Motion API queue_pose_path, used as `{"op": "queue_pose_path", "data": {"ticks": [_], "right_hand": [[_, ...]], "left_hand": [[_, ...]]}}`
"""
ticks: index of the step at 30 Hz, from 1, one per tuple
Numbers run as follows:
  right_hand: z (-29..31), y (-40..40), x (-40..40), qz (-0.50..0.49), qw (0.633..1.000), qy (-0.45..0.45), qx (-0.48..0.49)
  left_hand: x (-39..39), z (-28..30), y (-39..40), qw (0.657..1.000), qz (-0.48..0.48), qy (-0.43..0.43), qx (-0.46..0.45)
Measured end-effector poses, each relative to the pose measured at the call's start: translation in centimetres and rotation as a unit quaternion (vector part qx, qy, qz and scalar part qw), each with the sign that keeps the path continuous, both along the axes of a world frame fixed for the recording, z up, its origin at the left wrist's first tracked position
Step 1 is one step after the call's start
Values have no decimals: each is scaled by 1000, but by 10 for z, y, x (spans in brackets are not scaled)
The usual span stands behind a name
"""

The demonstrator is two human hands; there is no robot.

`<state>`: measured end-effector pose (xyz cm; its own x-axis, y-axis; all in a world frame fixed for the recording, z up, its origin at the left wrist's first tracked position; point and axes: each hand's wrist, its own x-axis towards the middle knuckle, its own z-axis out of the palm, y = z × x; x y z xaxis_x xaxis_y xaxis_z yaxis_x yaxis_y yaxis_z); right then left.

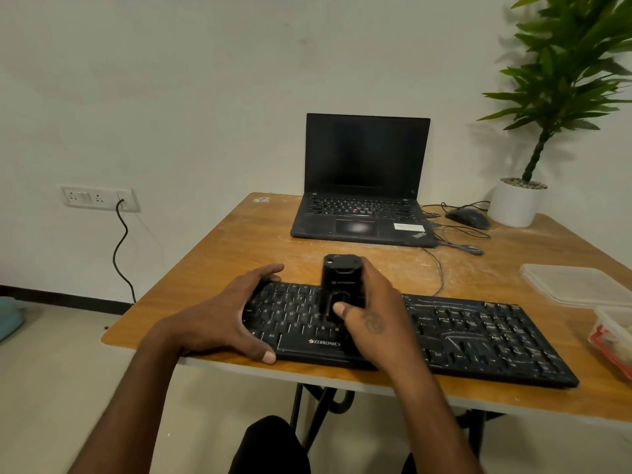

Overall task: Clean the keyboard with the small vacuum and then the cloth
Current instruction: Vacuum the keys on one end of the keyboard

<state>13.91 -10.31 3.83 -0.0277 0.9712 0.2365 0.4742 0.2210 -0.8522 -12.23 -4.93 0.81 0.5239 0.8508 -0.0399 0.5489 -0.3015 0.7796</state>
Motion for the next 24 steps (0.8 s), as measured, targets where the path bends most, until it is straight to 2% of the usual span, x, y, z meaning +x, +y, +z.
{"op": "queue_pose_path", "data": {"ticks": [7,12,14,19,24], "right_hand": [[0,-14,29,-55,998,3,6],[-3,-12,-3,-11,999,-28,18],[-2,-13,3,-1,1000,-10,4],[-3,-27,37,-35,999,19,9],[-2,-29,17,-23,999,-2,25]], "left_hand": [[-1,-2,2,1000,0,-2,-1],[-1,-1,1,1000,1,-1,0],[0,-1,0,1000,3,-3,-2],[-1,-2,0,1000,2,-2,-2],[0,-1,1,1000,1,7,0]]}}
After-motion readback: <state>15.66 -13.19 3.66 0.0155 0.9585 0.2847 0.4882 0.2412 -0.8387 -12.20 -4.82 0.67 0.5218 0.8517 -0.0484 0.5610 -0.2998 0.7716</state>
